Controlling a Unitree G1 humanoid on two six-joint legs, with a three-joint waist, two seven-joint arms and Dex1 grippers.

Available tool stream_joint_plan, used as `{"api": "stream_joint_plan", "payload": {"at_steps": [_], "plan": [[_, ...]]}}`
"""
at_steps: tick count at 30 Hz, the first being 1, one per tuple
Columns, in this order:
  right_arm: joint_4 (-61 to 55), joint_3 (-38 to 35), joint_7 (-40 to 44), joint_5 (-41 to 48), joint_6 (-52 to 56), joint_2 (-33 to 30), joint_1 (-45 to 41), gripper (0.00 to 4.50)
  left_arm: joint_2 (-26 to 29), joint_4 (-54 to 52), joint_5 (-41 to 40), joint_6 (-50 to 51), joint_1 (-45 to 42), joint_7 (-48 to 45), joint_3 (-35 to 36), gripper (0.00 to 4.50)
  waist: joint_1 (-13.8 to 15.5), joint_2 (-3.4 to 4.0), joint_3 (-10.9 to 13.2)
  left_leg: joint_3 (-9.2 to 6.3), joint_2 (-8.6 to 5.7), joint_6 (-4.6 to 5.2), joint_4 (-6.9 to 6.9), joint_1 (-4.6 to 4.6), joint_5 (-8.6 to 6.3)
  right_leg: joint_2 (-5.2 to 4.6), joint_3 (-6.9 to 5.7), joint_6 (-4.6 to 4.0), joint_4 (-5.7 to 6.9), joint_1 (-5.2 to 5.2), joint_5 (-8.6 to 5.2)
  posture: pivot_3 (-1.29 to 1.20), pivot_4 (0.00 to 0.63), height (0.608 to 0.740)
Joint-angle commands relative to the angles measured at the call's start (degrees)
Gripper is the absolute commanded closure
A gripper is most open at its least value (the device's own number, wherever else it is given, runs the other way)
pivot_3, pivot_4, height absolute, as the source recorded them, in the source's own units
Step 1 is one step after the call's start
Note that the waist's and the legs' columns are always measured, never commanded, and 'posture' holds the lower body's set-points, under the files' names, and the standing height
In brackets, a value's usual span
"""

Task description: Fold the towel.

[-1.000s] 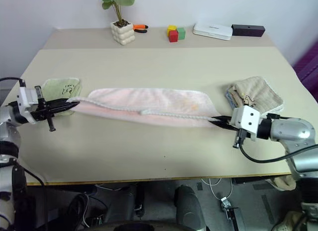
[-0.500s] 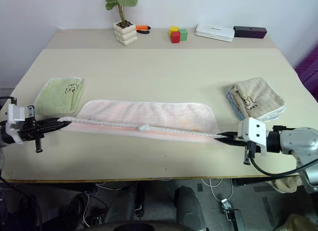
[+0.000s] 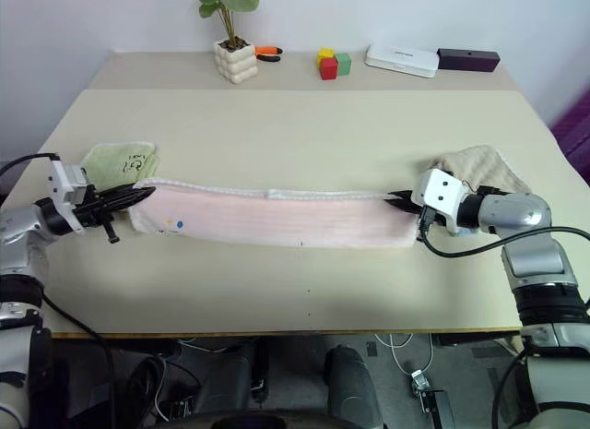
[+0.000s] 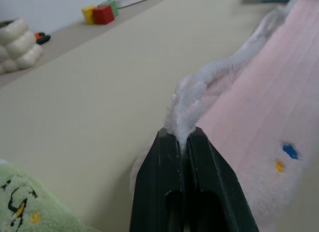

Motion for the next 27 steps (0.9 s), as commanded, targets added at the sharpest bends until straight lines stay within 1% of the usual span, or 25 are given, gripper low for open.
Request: {"api": "stream_joint_plan", "payload": {"at_steps": [1,6,12,13,14,16,17,21,22,23,24,27], "plan": [[3.40,-0.43,-1.94,-1.64,-2.47,0.25,-2.77,4.50,-0.32,1.53,2.69,-2.72,-2.12,3.05,-0.18,4.48,-0.01,0.00,0.00,0.00,0.00,0.00,0.00,0.00,0.00,0.00,0.00,0.00,0.00,0.00,0.00,0.00,0.150,0.735],[7.86,0.53,-3.36,-3.83,-4.61,1.11,-4.99,4.50,-1.66,4.01,4.11,-2.00,-3.42,4.49,-0.41,4.48,-0.16,0.00,0.00,0.00,0.00,-0.01,-0.01,0.00,0.01,0.00,0.00,0.00,0.01,0.00,0.00,0.00,0.150,0.735],[9.25,1.43,-4.62,-4.81,-4.80,2.49,-5.75,4.50,-2.32,5.91,4.93,1.04,-4.04,6.40,-0.30,4.48,-0.25,0.00,0.00,0.00,0.00,-0.02,-0.01,0.00,0.01,0.00,0.00,0.00,0.01,-0.01,0.00,0.00,0.150,0.735],[9.22,1.42,-3.84,-4.10,-3.46,2.72,-5.77,4.50,-2.50,6.08,4.56,2.28,-4.13,6.00,-0.16,4.48,-0.20,0.00,0.00,0.00,0.00,-0.02,0.00,0.01,0.01,0.00,0.00,0.00,0.01,-0.01,0.00,0.00,0.150,0.735],[9.18,1.42,-3.11,-3.51,-2.30,2.91,-5.77,4.50,-2.57,6.14,4.38,3.51,-4.18,5.51,-0.22,4.21,-0.20,0.00,0.00,0.00,0.00,-0.02,0.00,0.00,0.01,0.00,0.00,0.00,0.01,0.00,0.00,0.00,0.150,0.735],[9.23,1.75,-3.46,-4.29,-1.99,3.05,-5.76,3.89,-2.80,5.48,4.14,4.93,-3.96,4.71,-0.41,3.61,-0.21,0.00,0.00,0.00,0.00,-0.02,-0.01,0.00,0.01,0.00,0.00,0.00,0.01,-0.01,0.00,0.00,0.150,0.735],[9.26,1.65,-3.60,-4.20,-1.37,3.37,-5.87,3.56,-3.09,4.99,4.25,4.66,-3.88,5.23,-0.33,3.14,-0.20,0.00,0.00,0.00,0.00,-0.02,0.00,0.00,0.01,0.00,0.00,0.00,0.01,-0.01,0.00,0.00,0.150,0.735],[9.35,1.75,-5.91,-5.92,-1.61,3.54,-5.94,1.57,-3.47,4.07,5.76,1.82,-4.09,9.01,-0.18,1.06,-0.17,0.00,0.00,0.00,0.00,-0.02,0.00,0.00,0.01,0.00,0.00,0.00,0.02,0.00,0.00,0.00,0.150,0.735],[9.34,1.89,-6.04,-6.24,-1.75,3.45,-5.89,1.10,-3.54,3.92,5.89,1.70,-4.22,9.83,-0.08,0.61,-0.19,0.00,0.00,0.00,0.00,-0.02,0.00,0.00,0.02,0.00,0.00,0.00,0.02,-0.01,0.00,0.00,0.150,0.735],[9.45,1.95,-6.62,-6.79,-2.36,3.41,-5.95,0.57,-3.58,3.80,6.03,2.23,-4.41,10.44,-0.11,0.05,-0.21,0.00,0.00,0.00,0.00,-0.02,0.00,0.00,0.01,0.00,0.00,0.00,0.02,0.00,0.00,0.00,0.150,0.735],[9.53,1.74,-6.96,-6.75,-2.11,3.58,-6.12,0.14,-3.66,3.59,5.91,2.82,-4.52,10.69,-0.06,0.00,-0.23,0.00,0.00,0.00,0.00,-0.02,-0.01,0.00,0.01,0.00,0.00,0.00,0.02,-0.01,0.00,0.00,0.150,0.735],[10.23,0.53,-9.56,-6.78,-1.97,4.01,-7.19,0.14,-4.89,1.11,2.15,9.90,-5.17,11.53,1.86,0.00,-0.21,0.00,0.00,0.00,0.00,-0.03,-0.01,0.00,0.02,0.00,0.00,0.00,0.02,0.00,0.00,0.00,0.150,0.735]]}}
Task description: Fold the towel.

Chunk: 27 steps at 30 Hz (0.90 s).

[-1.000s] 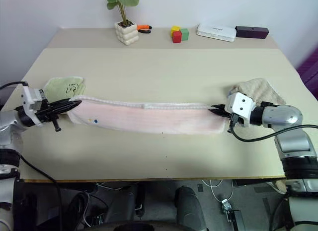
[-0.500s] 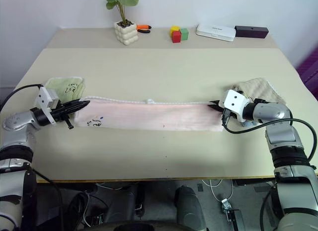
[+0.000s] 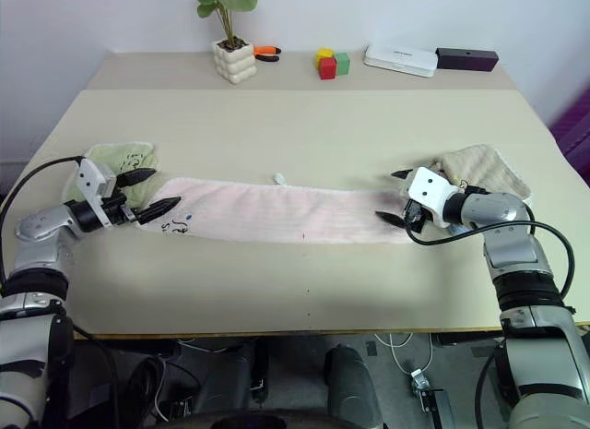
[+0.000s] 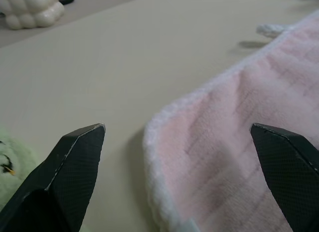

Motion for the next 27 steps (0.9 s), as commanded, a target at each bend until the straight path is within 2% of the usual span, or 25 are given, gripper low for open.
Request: {"api": "stream_joint_plan", "payload": {"at_steps": [1,3,4,6,7,9,10,13,14,17,20,23,27], "plan": [[0.22,-2.10,-3.54,0.23,-0.63,0.15,-2.73,0.14,-1.11,-4.53,-4.88,8.00,-1.71,1.75,3.20,0.00,0.05,0.00,0.00,0.00,0.00,-0.01,0.00,0.00,0.00,0.00,0.00,0.00,0.00,0.00,0.00,0.00,0.150,0.735],[-0.42,-3.15,-4.60,1.67,-0.05,0.67,-2.84,0.14,-2.05,-8.52,-7.92,13.15,-1.24,1.65,4.36,0.00,0.02,0.00,0.00,0.00,0.00,-0.02,0.00,-0.01,0.01,0.00,0.00,0.00,0.01,0.00,0.00,0.00,0.150,0.735],[-1.47,-3.89,-4.50,3.29,1.11,1.23,-2.72,0.39,-2.64,-11.09,-9.55,16.17,-0.82,1.82,4.81,0.00,0.04,0.00,0.00,0.00,0.00,-0.06,0.00,-0.01,0.03,0.00,0.00,0.00,0.00,0.00,0.00,0.00,0.150,0.735],[-6.80,-6.21,-5.75,8.27,5.97,3.75,-1.80,0.92,-4.72,-18.95,-13.94,22.99,0.98,2.58,5.42,0.52,-0.06,-0.01,0.00,-0.02,0.00,-0.14,0.00,-0.02,0.08,0.00,0.00,0.00,0.00,0.00,0.00,0.00,0.150,0.735],[-10.13,-6.86,-6.40,10.07,8.14,5.01,-1.06,1.45,-5.78,-23.04,-15.54,25.34,2.08,3.50,5.51,0.86,-0.16,0.00,0.00,-0.03,0.01,-0.19,0.00,-0.02,0.11,0.00,0.00,0.01,0.01,0.00,0.00,0.00,0.150,0.735],[-15.53,-7.83,-8.24,12.41,12.25,7.03,0.27,2.53,-7.36,-29.57,-17.77,29.06,3.87,5.88,5.92,1.94,-0.27,0.00,0.00,-0.05,0.01,-0.25,-0.01,-0.01,0.15,0.00,0.01,0.01,0.04,0.01,0.00,0.00,0.150,0.735],[-18.89,-8.79,-11.17,14.17,15.36,9.21,0.91,2.94,-8.69,-33.39,-19.63,31.75,4.62,8.36,6.46,2.34,-0.27,0.00,0.00,-0.08,0.01,-0.26,-0.01,-0.01,0.15,0.00,0.01,0.01,0.04,0.01,0.00,0.00,0.150,0.735],[-27.70,-9.05,-23.21,13.34,21.05,17.45,4.41,4.49,-13.42,-43.59,-22.34,36.03,8.50,14.19,5.44,3.99,-0.24,-0.01,-0.01,-0.13,0.02,-0.26,-0.01,-0.01,0.15,0.00,0.01,0.01,0.06,0.02,0.00,0.00,0.150,0.735],[-29.84,-8.87,-26.44,13.23,22.50,20.40,5.61,4.50,-14.93,-45.10,-22.56,36.64,9.23,16.08,5.20,4.42,-0.22,-0.01,-0.01,-0.14,0.01,-0.27,-0.01,-0.01,0.15,0.00,0.01,0.00,0.06,0.03,0.00,0.00,0.150,0.735],[-33.59,-5.49,-37.23,9.57,27.62,29.51,9.74,4.50,-21.75,-46.42,-20.79,36.10,10.54,23.92,3.72,4.42,0.12,-0.01,-0.03,-0.18,-0.01,-0.26,-0.01,-0.01,0.15,0.01,0.00,0.00,0.07,0.05,0.00,0.00,0.150,0.735],[-33.63,-4.68,-41.89,9.07,29.89,34.94,11.88,4.50,-26.07,-44.17,-18.51,35.49,11.29,27.87,1.87,4.42,0.30,-0.01,-0.04,-0.20,-0.07,-0.14,0.02,-0.04,0.08,-0.01,0.00,0.00,0.05,0.07,0.00,0.00,0.150,0.735],[-30.25,-5.39,-46.24,7.68,30.60,37.09,12.40,4.50,-27.87,-38.43,-16.32,33.91,10.59,31.34,1.88,4.42,0.17,-0.01,-0.05,-0.24,-0.08,-0.06,0.02,-0.05,0.04,0.00,0.00,0.00,0.03,0.07,0.00,0.00,0.150,0.735],[-27.70,-5.48,-49.56,4.10,28.75,35.47,13.44,4.50,-26.55,-32.25,-12.61,31.46,9.09,34.75,1.93,4.42,0.08,-0.02,-0.06,-0.29,-0.08,-0.04,-0.03,-0.02,0.03,0.03,-0.01,0.00,0.01,0.07,0.00,0.00,0.150,0.735]]}}
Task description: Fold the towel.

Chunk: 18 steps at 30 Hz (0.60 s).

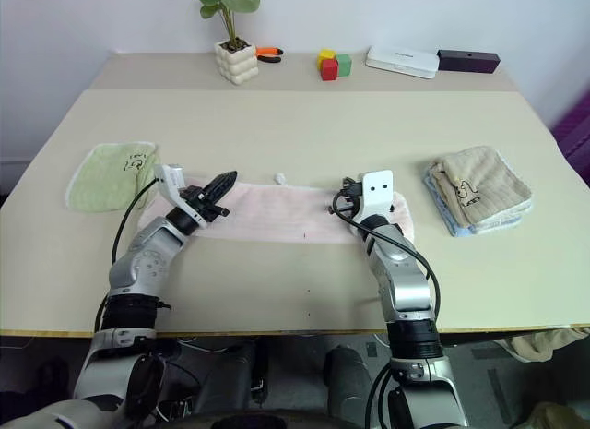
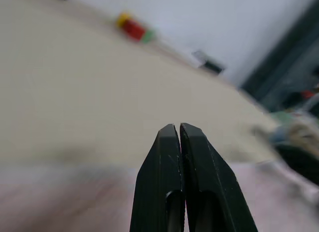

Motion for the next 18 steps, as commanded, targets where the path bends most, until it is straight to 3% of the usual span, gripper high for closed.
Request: {"api": "stream_joint_plan", "payload": {"at_steps": [1,10,14,15,18], "plan": [[0.33,-1.57,-1.59,-1.35,-2.32,-1.12,0.37,4.50,2.29,2.68,2.47,-2.88,-1.74,1.41,1.21,4.42,-0.02,0.00,0.00,0.00,0.00,0.00,-0.01,-0.01,0.00,0.00,0.00,0.00,-0.02,0.00,0.00,0.00,0.150,0.735],[7.48,-2.68,-0.43,-4.53,-9.24,-7.55,0.23,4.50,8.06,6.15,3.67,-5.19,-2.18,1.74,3.71,4.42,-0.47,0.01,-0.02,-0.01,0.01,-0.01,-0.07,0.03,0.01,0.02,0.00,0.00,-0.04,0.01,0.00,0.00,0.150,0.735],[7.06,-4.60,3.91,0.30,-8.81,-8.31,-1.39,4.50,8.29,1.04,-0.45,-0.88,-0.21,-2.44,3.58,4.42,-0.54,0.00,-0.02,-0.01,0.01,-0.01,-0.06,0.03,0.01,0.01,0.00,0.00,-0.05,0.04,0.00,0.00,0.150,0.735],[6.15,-5.47,5.35,2.45,-7.88,-8.09,-1.78,4.25,8.28,-0.83,-1.58,-0.18,0.39,-4.35,3.24,4.48,-0.62,0.00,-0.02,-0.01,0.01,-0.01,-0.06,0.03,0.01,0.01,0.00,0.00,-0.05,0.04,0.00,0.00,0.150,0.735],[0.95,-7.93,7.82,8.17,-3.16,-8.19,-2.29,3.26,9.56,-4.40,0.78,-2.64,2.44,-8.94,-0.09,3.66,-0.67,0.00,-0.02,-0.01,0.02,-0.02,-0.07,0.01,0.01,0.01,0.00,0.00,-0.06,0.04,0.00,0.00,0.150,0.735]]}}
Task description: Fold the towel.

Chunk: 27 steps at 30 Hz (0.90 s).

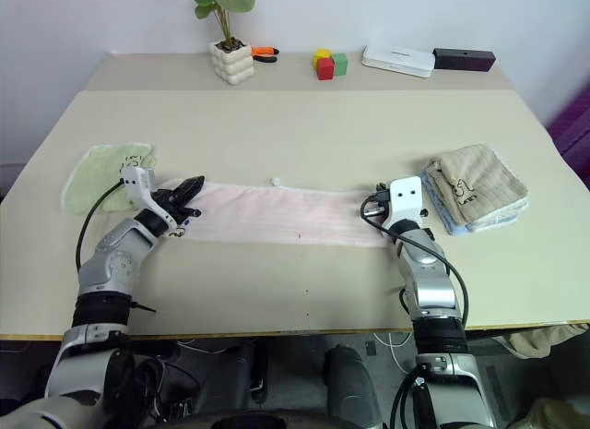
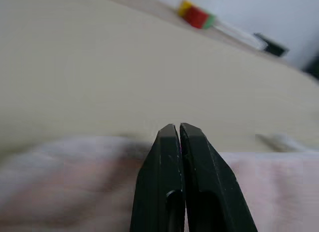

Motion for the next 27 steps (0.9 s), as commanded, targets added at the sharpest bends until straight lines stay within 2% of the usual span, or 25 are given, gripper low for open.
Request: {"api": "stream_joint_plan", "payload": {"at_steps": [1,6,7,11,14,18,23,27], "plan": [[-7.45,-3.32,2.54,6.20,4.25,-0.98,-1.27,2.77,1.54,-5.61,0.81,-2.02,1.21,-4.90,-2.54,3.17,-0.02,0.00,0.00,0.00,0.00,0.00,0.00,0.00,0.00,0.00,0.00,0.00,0.00,0.00,0.00,0.00,0.150,0.735],[-22.04,-11.24,5.97,24.72,20.59,-2.33,5.26,0.12,5.18,-7.70,1.12,-4.77,0.21,-11.08,-3.13,0.52,0.47,0.00,0.00,-0.02,0.02,0.01,-0.04,0.00,-0.01,0.00,-0.01,-0.01,-0.03,0.00,-0.01,0.00,0.150,0.735],[-24.17,-12.60,5.71,27.92,23.13,-2.47,6.45,0.00,6.01,-7.55,0.63,-4.63,-0.19,-12.62,-3.07,0.02,0.54,0.00,0.00,-0.02,0.01,0.01,-0.05,-0.01,-0.01,0.00,-0.01,-0.01,-0.04,0.00,-0.01,0.00,0.150,0.735],[-32.13,-18.97,1.66,41.78,33.15,-2.81,12.78,0.00,10.31,-6.02,0.44,-5.85,-2.00,-20.02,-3.64,0.02,0.71,0.00,0.00,-0.02,0.01,0.03,-0.05,0.00,-0.02,-0.01,-0.01,-0.04,-0.06,0.01,0.00,0.00,0.150,0.735],[-35.91,-22.45,-2.36,47.84,36.67,-3.31,17.59,0.00,12.90,-3.26,1.90,-10.09,-3.40,-25.31,-4.02,0.02,0.74,0.00,0.00,-0.06,0.01,0.04,-0.08,-0.02,-0.03,-0.01,-0.04,-0.05,-0.10,0.01,-0.01,0.00,0.150,0.735],[-38.36,-26.18,-8.34,57.64,38.55,-1.93,23.76,0.00,15.50,-2.62,-2.61,-7.32,-4.49,-34.56,-3.32,0.02,0.69,0.01,0.00,-0.05,0.01,0.05,-0.09,-0.01,-0.04,-0.01,-0.04,-0.05,-0.12,0.04,-0.01,0.00,0.150,0.735],[-40.84,-24.12,-15.28,63.56,39.12,-0.65,30.20,0.00,18.54,-1.46,-3.97,-6.08,-5.05,-43.42,-3.72,0.02,0.52,0.01,0.00,-0.08,0.03,0.06,-0.09,-0.01,-0.04,0.00,-0.04,-0.06,-0.13,0.03,-0.01,0.00,0.150,0.735],[-40.47,-22.36,-18.45,65.42,38.17,-1.00,31.18,0.00,18.54,-0.26,-3.63,-6.38,-5.83,-44.13,-3.55,0.02,0.52,0.01,-0.01,-0.11,0.02,0.07,-0.09,-0.01,-0.04,-0.01,-0.04,-0.07,-0.19,0.07,-0.02,0.00,0.150,0.735]]}}
